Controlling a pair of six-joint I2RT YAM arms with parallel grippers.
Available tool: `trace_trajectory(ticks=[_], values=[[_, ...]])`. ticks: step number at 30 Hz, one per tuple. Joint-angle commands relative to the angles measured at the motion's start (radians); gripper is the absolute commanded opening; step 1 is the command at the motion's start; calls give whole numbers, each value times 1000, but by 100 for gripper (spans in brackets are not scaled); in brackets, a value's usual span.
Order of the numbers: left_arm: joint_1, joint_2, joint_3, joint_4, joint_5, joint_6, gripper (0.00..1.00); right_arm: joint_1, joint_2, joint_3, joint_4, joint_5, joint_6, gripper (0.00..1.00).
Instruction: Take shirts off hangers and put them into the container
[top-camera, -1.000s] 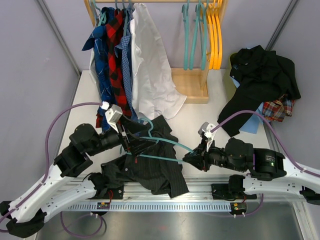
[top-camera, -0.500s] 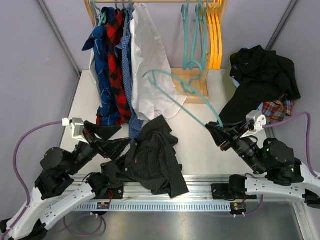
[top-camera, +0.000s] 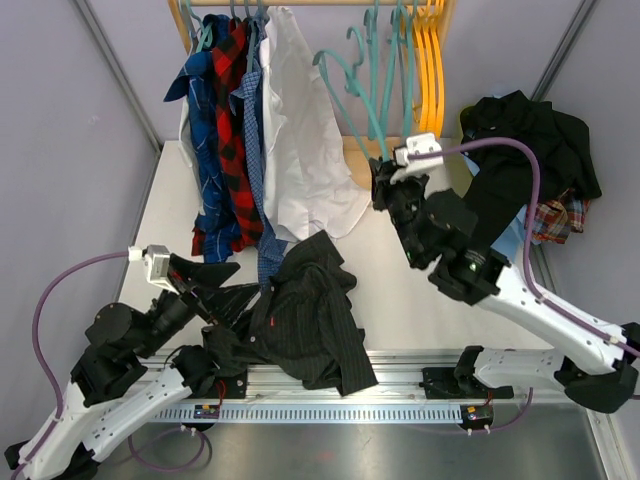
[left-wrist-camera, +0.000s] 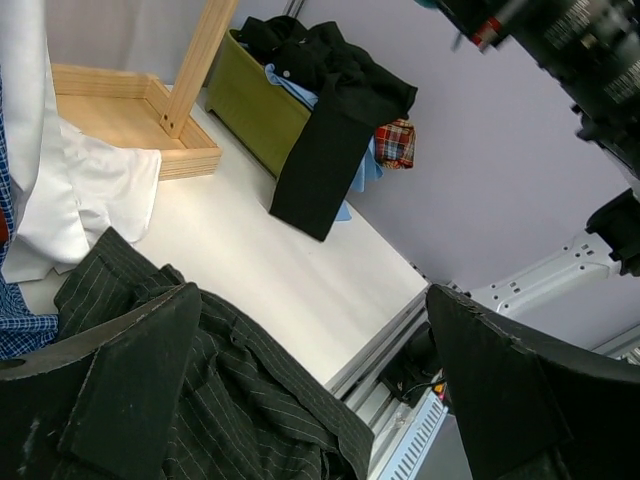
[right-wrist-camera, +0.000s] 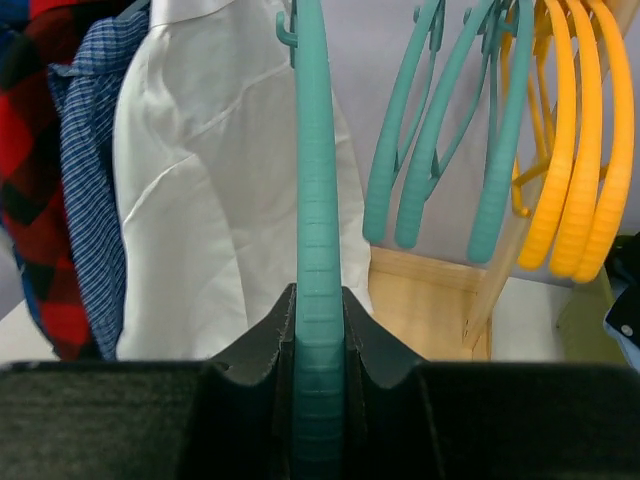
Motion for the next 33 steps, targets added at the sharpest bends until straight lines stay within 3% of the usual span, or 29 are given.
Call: trace_trajectory(ticks=[1, 14, 25, 33], values=[[0, -23, -7, 17, -1, -13, 99, -97, 77, 134, 43, -125, 42, 0], [0, -98, -2, -40, -15, -27, 99, -376, 424, 491, -121, -332, 199, 0], [0, -128, 10, -70, -24, -39, 99, -402, 484, 504, -158, -261, 274, 0], [0, -136, 11, -69, -16, -53, 99, -418, 553, 615, -201, -240, 273, 0]])
